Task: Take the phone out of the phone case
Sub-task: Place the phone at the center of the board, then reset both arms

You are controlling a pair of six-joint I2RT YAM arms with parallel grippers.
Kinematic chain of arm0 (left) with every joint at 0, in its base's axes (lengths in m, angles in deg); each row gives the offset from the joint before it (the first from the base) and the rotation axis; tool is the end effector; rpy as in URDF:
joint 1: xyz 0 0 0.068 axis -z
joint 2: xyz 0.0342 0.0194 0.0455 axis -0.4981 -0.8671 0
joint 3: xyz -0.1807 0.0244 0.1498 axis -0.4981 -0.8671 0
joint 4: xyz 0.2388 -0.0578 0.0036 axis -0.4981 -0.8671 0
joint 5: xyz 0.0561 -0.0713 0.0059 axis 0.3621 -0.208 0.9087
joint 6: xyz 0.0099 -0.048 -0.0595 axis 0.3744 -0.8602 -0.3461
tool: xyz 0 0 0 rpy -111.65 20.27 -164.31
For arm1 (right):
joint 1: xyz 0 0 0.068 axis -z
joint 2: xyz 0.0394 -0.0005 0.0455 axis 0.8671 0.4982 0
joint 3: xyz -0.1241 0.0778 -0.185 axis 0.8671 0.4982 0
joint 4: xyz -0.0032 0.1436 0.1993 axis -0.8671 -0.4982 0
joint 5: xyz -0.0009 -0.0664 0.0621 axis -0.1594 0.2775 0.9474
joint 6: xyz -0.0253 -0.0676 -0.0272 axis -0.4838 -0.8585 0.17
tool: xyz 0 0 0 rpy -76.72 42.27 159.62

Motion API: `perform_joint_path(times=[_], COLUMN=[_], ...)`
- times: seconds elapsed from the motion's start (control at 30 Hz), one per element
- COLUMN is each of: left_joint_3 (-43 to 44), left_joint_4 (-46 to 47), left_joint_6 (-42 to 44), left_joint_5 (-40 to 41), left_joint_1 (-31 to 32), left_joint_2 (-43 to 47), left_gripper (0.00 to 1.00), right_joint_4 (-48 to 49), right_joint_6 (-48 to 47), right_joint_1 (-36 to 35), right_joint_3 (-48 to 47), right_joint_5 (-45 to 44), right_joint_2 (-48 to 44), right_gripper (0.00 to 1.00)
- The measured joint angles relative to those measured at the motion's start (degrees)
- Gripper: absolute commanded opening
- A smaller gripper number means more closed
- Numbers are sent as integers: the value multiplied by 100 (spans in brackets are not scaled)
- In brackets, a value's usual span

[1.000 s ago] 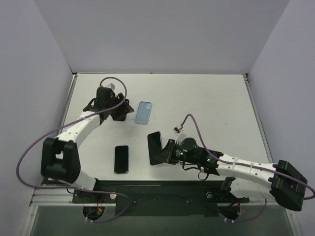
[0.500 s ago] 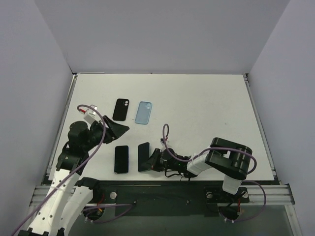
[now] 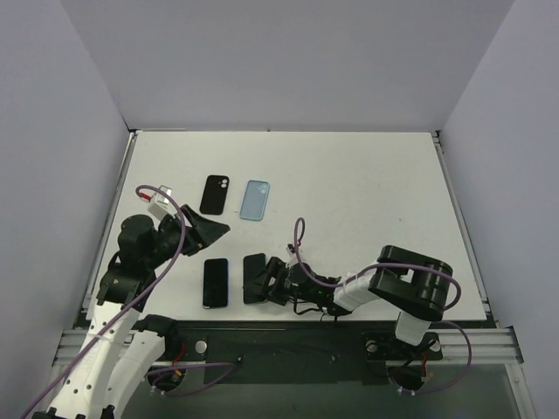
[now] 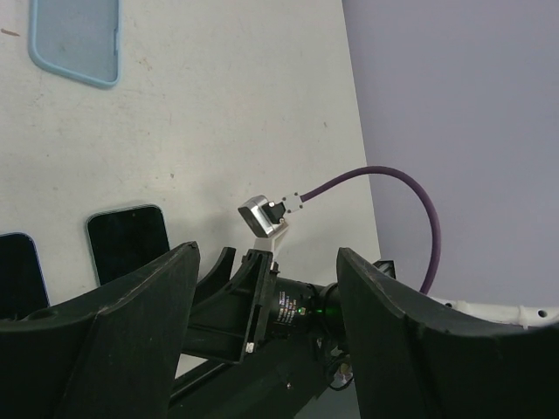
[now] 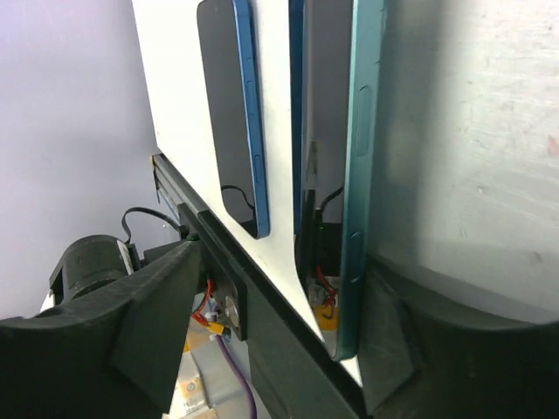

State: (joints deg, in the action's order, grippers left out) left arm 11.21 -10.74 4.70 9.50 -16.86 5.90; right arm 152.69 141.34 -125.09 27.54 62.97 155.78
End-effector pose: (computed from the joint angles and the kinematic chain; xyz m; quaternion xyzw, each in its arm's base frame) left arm 0.1770 -0.0689 0.2760 -0.1279 0.7916 -0.4431 0.4010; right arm 0.1271 0.2859 0.1001 0.0632 0.7741 0.6079 0.1650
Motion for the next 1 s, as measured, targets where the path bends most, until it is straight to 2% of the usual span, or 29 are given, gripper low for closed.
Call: perform_joint_path(times=[0.03, 0.07, 0.13, 0.17, 0.2, 0.4, 0.67, 0.83, 1.0], left_joint_3=[0, 0, 11, 28, 50, 428, 1209, 1803, 2031], left_joint_4=[0, 0, -9, -17, -35, -273, -627, -654, -588], left_joint_6=[-7, -11, -11, -11, -11, 120, 691, 1134, 1379], left_joint_5=[-4, -9, -17, -17, -17, 179, 863, 1405, 1891], left_joint_1=[0, 0, 0, 0, 0, 0, 0, 0, 0], left_joint_2=[4, 11, 31, 46, 59, 197, 442, 697, 992], left_gripper=[74, 74, 74, 74, 74, 74, 74, 74, 74], right_joint_4=[-179, -354, -946, -1250, -1711, -4771, -7803, -8800, -8948], right_joint_6=[-20, -63, -179, -251, -372, -1425, -2914, -3976, -4889], right_joint_1=[4, 7, 15, 15, 15, 7, 4, 4, 4], right_joint_3=[15, 35, 68, 68, 52, -393, -986, -1961, -2811], right_joint_5=[-44, -94, -269, -363, -529, -2000, -4395, -5615, -6470], right_joint_2=[-129, -289, -697, -887, -1152, -2857, -5504, -7007, -7816], right_gripper=[66, 74, 77, 88, 89, 90, 91, 91, 91])
